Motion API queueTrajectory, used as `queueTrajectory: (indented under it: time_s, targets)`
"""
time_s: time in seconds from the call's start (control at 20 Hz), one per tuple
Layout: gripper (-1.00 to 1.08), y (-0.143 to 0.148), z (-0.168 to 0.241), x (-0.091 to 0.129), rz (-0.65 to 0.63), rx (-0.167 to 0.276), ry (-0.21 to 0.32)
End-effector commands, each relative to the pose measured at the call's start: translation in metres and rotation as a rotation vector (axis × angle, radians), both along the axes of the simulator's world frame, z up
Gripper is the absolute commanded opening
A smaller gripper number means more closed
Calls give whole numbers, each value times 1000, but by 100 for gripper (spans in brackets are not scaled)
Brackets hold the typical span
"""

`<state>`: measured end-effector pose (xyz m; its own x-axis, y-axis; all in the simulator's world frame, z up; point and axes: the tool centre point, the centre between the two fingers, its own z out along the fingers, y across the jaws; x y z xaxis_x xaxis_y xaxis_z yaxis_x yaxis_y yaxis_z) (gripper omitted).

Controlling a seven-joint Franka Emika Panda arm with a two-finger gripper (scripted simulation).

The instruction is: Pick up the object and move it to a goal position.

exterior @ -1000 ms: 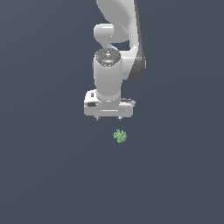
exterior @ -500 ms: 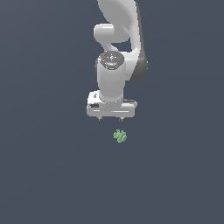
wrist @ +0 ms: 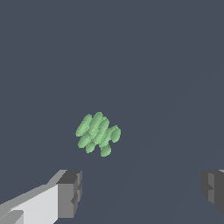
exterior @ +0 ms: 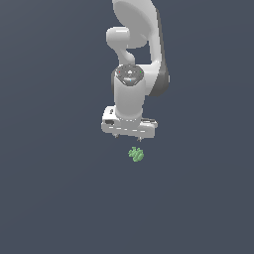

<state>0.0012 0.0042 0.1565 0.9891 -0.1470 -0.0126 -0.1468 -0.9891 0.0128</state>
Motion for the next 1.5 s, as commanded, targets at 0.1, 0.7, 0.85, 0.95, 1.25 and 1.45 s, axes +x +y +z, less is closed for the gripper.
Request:
queueTrajectory:
  time_s: [0.1,0.7,0.85,0.95,1.25,1.45]
  targets:
    - [100,8,-11,3,-97,3,-3]
    - [100,30,-46,12,-396,7,-11]
    - [100,34,-53,13,-453,7,-13]
    - [100,36,-56,14,-485,7,-14]
    - [100,41,-64,15,-548,7,-16]
    - [100,42,-66,16,-564,7,-17]
